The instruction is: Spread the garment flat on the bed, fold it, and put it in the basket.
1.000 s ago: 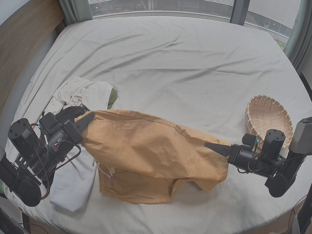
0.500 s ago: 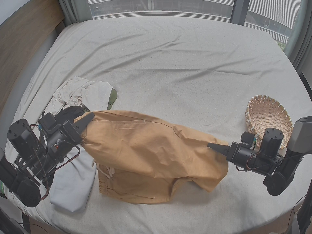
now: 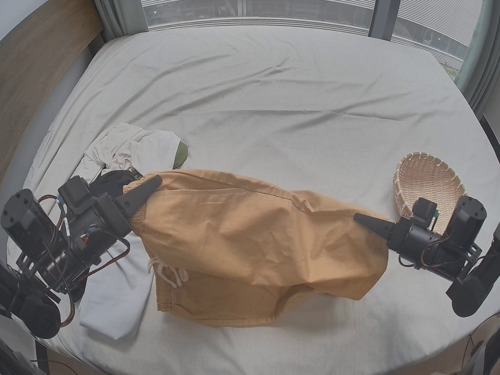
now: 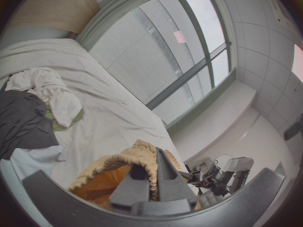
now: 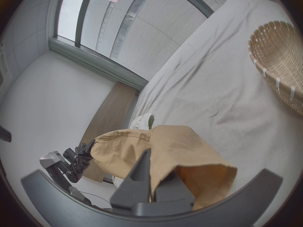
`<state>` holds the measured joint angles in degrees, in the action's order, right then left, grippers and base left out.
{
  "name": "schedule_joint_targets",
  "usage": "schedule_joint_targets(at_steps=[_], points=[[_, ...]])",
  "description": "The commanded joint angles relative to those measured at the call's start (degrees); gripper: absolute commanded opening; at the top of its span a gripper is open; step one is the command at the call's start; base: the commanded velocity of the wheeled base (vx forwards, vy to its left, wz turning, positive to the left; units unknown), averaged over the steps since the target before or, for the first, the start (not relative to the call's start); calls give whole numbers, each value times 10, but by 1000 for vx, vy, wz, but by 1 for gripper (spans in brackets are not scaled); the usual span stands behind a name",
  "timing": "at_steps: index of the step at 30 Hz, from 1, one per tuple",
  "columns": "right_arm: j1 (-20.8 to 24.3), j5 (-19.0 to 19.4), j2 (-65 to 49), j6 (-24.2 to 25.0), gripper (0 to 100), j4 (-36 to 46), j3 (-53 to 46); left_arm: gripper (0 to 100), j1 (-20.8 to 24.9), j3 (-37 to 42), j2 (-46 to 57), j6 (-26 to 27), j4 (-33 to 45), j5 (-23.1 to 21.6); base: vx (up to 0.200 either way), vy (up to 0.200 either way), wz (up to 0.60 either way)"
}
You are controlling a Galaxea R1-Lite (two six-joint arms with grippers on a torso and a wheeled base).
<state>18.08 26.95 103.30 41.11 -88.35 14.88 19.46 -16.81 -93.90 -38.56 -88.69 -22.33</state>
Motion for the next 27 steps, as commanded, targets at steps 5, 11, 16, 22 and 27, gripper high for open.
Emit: schedule_joint_targets(at_steps=[5,11,16,22,27], points=[[-1,1,-168,-2,0,9,-33,0,-1,-1,69,48,1,-53,0,0,0],[-2,0,-212,-3,0,63,-18,0,-33,-1,78,54,1,-67,0,0,0],[-10,0,-233,-12,0,85,-4,0,-35,6,92,56,1,-69,0,0,0],[-31,1,-235,-45,0,97,-4,0,-36,20,94,54,1,-68,0,0,0],[-45,3,-231,-45,0,97,-3,0,-39,25,90,54,1,-68,0,0,0]])
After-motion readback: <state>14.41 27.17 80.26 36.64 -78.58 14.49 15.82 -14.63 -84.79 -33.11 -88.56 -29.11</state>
